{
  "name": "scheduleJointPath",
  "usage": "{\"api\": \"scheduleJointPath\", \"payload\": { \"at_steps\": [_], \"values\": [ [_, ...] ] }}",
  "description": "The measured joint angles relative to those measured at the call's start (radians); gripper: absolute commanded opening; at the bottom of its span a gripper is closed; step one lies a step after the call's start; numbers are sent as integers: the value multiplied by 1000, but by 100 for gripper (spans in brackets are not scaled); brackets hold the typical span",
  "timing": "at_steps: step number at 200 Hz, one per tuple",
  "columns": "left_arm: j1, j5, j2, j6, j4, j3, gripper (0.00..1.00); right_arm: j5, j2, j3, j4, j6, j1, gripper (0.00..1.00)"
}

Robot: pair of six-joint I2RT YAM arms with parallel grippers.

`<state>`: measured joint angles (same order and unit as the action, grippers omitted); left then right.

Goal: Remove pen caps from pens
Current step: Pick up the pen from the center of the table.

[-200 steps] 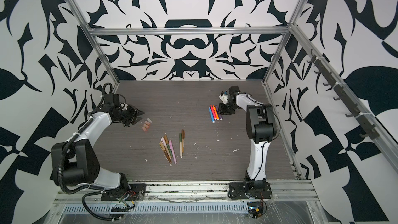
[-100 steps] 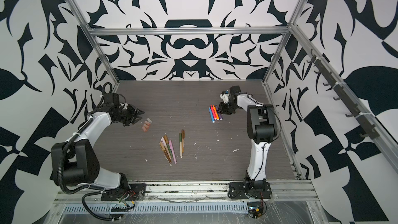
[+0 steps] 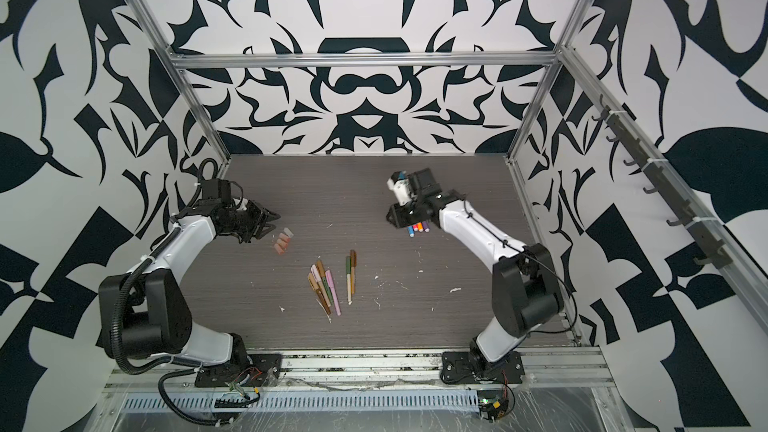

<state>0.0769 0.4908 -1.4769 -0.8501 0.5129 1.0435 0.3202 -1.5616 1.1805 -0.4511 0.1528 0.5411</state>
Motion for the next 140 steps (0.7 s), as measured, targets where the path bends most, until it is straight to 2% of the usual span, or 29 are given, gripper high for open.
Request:
{"api": "scheduleJointPath", "payload": {
  "at_steps": [25, 61, 84, 101, 140],
  "values": [
    [-36, 0, -2, -6, 0, 7, 38, -61, 63, -131, 19, 132, 243, 31],
    [-85, -4, -19, -18, 0, 19, 38, -195, 27, -183, 25, 307, 432, 26],
    [-101, -4, -19, -24, 0, 22, 37, -248, -15, -189, 42, 409, 465, 25],
    [-105, -5, -19, -26, 0, 22, 37, -282, -41, -194, 49, 472, 464, 28],
    [-105, -11, -6, -24, 4, 22, 38, -307, -111, -182, 54, 534, 462, 28]
  ]
}}
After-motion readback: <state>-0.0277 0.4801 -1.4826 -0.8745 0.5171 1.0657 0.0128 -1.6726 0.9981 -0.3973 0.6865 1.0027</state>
